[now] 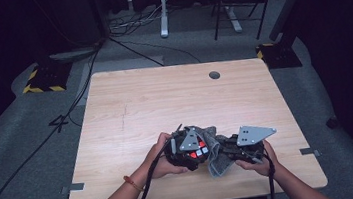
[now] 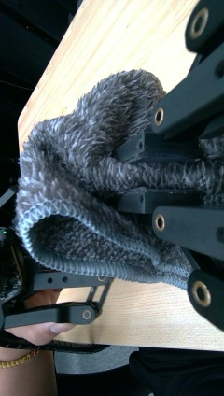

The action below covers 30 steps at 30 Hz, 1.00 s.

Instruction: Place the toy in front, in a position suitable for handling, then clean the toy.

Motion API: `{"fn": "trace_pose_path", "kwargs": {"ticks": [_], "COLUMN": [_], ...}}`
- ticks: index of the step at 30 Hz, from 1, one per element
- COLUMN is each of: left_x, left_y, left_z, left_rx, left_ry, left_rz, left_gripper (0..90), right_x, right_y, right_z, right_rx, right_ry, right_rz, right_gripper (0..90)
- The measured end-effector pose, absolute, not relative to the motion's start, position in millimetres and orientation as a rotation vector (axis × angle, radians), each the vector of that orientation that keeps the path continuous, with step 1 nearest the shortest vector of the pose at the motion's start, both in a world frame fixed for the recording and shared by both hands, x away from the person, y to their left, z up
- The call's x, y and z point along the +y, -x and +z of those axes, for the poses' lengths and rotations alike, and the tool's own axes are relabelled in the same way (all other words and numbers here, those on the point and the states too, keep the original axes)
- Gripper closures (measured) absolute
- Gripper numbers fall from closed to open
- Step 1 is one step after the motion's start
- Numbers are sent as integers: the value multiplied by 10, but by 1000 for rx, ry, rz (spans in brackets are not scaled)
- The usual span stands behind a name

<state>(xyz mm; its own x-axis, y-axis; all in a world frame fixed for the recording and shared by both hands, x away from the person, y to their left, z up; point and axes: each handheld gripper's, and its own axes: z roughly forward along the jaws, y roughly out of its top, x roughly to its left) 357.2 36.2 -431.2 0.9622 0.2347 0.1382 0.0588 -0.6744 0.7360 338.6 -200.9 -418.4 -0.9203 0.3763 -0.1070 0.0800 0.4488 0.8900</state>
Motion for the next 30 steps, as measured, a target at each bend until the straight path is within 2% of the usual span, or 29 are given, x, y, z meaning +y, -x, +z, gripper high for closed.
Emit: {"fn": "trace_pose_path", "kwargs": {"ticks": [30], "left_x": [394], "left_y": [-3559], "left_z": [-4329], "left_rx": [213], "left_ry": [-2310], "left_rz": [273], "left_gripper": [334], "right_x": [-1978], "right_y": [-3481], "right_z": [-4270], "right_rx": [2466], "right_ry": [-405], "right_rz": [1422], "right_gripper": [793]}}
